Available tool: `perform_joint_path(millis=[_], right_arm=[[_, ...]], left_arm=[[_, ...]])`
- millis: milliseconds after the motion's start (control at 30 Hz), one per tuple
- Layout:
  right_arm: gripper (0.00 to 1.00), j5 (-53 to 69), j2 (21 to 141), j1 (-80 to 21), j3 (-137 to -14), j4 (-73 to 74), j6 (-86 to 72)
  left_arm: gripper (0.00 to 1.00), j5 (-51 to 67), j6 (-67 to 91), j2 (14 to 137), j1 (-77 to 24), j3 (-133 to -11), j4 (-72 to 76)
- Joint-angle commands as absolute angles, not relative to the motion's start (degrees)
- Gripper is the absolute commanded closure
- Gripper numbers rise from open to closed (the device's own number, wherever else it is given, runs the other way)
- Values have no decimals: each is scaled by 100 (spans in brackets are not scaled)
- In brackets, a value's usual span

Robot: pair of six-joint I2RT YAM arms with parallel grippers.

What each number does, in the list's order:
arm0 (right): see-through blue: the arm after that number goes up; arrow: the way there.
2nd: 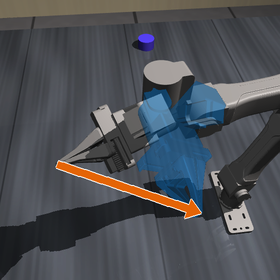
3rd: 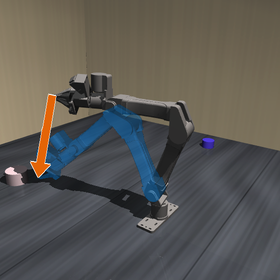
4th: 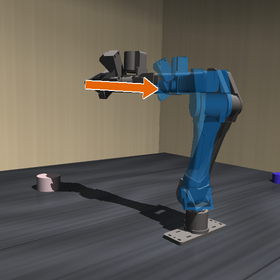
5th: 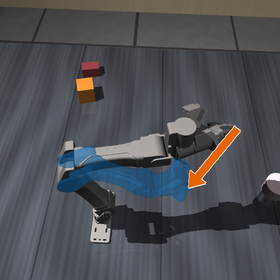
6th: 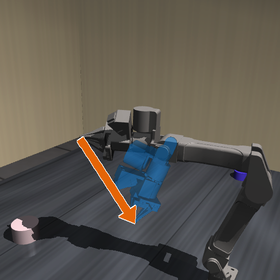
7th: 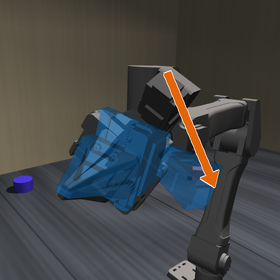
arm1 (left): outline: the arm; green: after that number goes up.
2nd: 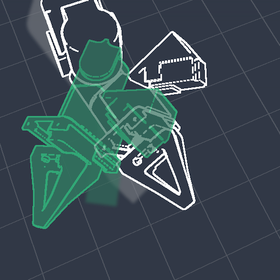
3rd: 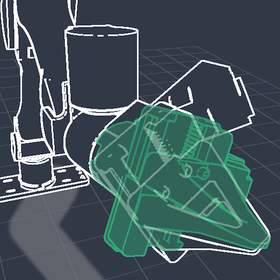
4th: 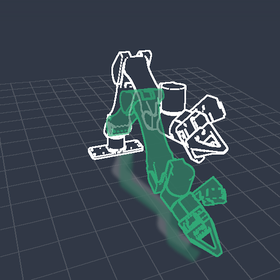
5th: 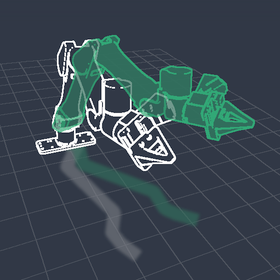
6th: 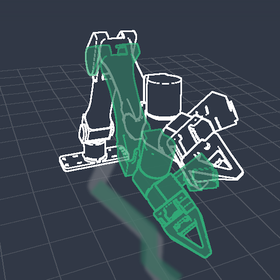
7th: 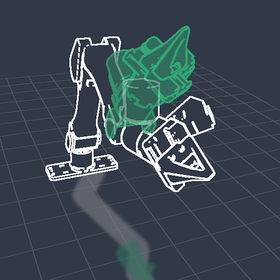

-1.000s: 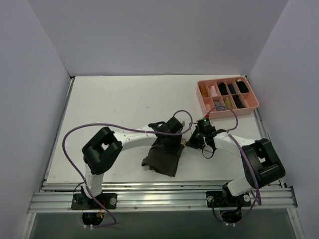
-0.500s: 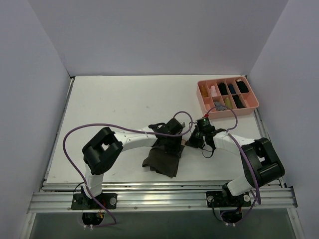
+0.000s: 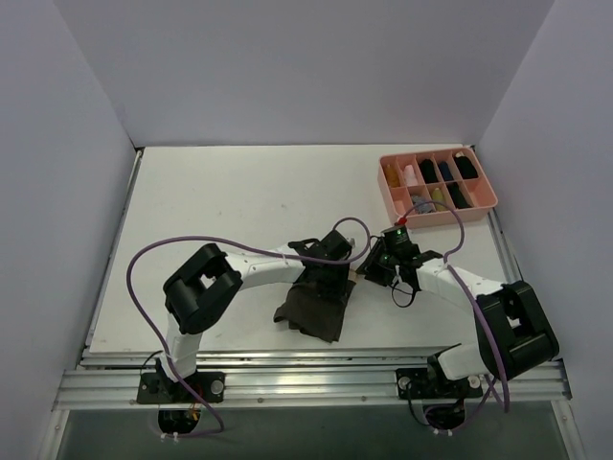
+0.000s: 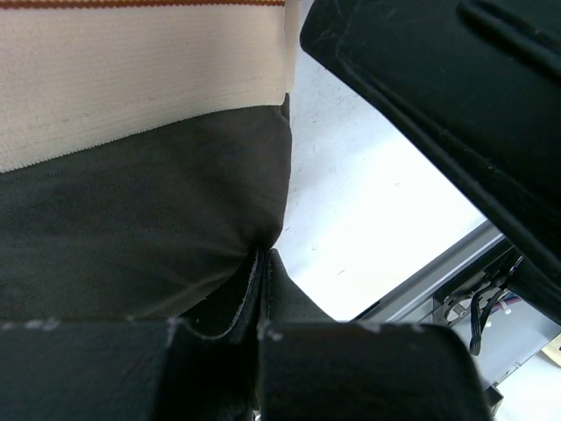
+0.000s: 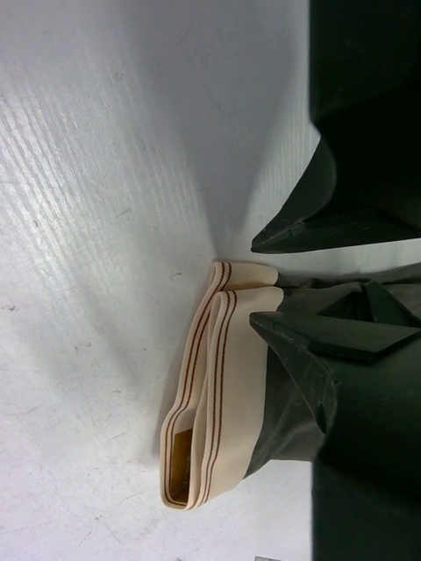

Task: Roll the underwear
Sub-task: Fold the underwear

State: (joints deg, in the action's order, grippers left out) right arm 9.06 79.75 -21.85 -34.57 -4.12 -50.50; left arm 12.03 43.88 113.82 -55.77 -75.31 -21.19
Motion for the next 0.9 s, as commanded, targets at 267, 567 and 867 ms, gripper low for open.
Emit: perform_joint_path(millis=[267,567,867], right_arm=[[69,949,8296,-2373,-3384,-773,-5027],[94,668,8596,-2602,-3428,-580,-4940],[100,1071,8674,-2391,-3164,-835,-4079]], left_arm=[[98,1143,4412,11320,-5563,-7603,-2004],[92,1064,4534,11163,-5564,-7681,-2065],[60,869,4449,9714,-4572,-7664,-2759]])
